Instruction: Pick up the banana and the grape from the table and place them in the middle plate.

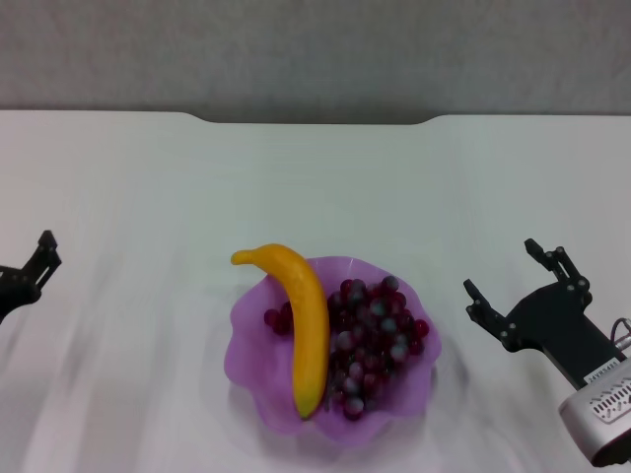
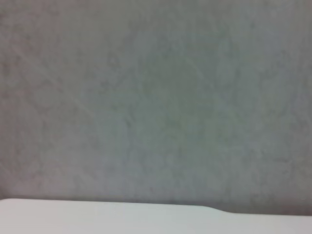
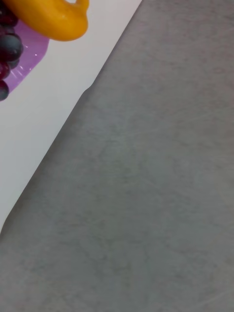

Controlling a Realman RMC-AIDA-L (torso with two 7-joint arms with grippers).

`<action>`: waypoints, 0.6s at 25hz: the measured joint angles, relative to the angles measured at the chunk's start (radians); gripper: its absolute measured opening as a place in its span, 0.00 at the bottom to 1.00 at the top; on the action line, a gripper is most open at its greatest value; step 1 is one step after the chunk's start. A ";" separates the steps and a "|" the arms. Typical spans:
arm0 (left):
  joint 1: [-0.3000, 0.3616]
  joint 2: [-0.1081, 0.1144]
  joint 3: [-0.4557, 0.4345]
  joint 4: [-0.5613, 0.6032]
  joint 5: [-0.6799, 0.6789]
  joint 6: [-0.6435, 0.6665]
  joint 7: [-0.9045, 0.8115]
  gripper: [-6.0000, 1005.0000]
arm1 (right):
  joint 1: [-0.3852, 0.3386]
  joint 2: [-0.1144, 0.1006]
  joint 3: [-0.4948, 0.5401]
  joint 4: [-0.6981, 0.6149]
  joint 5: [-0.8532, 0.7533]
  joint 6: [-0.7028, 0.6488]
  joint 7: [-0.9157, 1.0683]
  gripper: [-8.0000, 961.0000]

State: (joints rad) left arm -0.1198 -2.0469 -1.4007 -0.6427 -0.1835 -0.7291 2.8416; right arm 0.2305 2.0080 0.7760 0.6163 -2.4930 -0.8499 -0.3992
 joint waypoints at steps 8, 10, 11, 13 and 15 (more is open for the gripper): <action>0.028 -0.007 0.079 0.153 -0.022 -0.247 -0.017 0.83 | 0.004 0.000 -0.003 -0.013 -0.001 -0.008 0.051 0.93; 0.014 -0.007 0.103 0.200 -0.051 -0.281 -0.037 0.83 | 0.002 0.000 -0.003 -0.033 -0.001 -0.025 0.082 0.93; 0.010 -0.007 0.110 0.212 -0.059 -0.290 -0.045 0.83 | 0.002 0.000 -0.002 -0.047 0.000 -0.044 0.100 0.93; 0.004 -0.006 0.119 0.240 -0.079 -0.320 -0.073 0.83 | 0.002 -0.001 -0.002 -0.086 0.000 -0.106 0.152 0.93; 0.003 -0.005 0.120 0.251 -0.092 -0.340 -0.095 0.83 | 0.001 0.000 -0.003 -0.144 -0.002 -0.187 0.227 0.93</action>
State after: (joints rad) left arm -0.1166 -2.0517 -1.2803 -0.3917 -0.2758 -1.0687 2.7468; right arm 0.2317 2.0077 0.7729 0.4727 -2.4951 -1.0370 -0.1720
